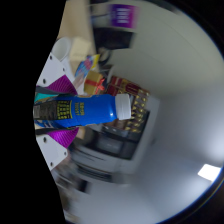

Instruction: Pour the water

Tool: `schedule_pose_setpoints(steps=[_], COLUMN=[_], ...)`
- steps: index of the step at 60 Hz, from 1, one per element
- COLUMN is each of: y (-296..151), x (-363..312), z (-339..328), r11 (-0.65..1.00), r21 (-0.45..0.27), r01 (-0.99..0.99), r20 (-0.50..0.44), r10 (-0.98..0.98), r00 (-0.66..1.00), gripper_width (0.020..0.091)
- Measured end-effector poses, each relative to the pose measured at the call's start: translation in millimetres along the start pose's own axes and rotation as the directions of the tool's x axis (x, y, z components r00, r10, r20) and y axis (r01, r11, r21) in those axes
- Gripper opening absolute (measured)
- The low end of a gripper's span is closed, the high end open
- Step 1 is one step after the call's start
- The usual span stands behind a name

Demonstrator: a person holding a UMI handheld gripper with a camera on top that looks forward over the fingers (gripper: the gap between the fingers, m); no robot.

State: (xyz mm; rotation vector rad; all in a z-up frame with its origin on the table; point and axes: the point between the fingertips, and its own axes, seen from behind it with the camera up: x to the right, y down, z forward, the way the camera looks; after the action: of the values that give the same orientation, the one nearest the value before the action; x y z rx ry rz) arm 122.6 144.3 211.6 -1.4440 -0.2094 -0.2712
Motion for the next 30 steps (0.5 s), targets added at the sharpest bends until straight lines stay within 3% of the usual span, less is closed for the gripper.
schedule_pose_setpoints(steps=[4,7,13,23,27,30], y=[31,48,84,129,157,149], x=[-8,0,9,2,1,-4], z=[5,-4,11,20,28,35], r11=[0.948,0.907,0.910,0.911,0.914,0.926], r21=[-0.067,-0.091,-0.116,-0.172,-0.230,-0.202], r01=[-0.313,-0.411,-0.398,-0.375,-0.335,-0.319], r20=[0.040,0.036,-0.011,0.015,0.033,0.043], r10=[0.316,0.415,0.400,0.383,0.351,0.334], r00=[0.948,0.909,0.917,0.923,0.936,0.942], gripper_width=[0.0479,0.0480,0.0481,0.0480,0.0484,0.0481])
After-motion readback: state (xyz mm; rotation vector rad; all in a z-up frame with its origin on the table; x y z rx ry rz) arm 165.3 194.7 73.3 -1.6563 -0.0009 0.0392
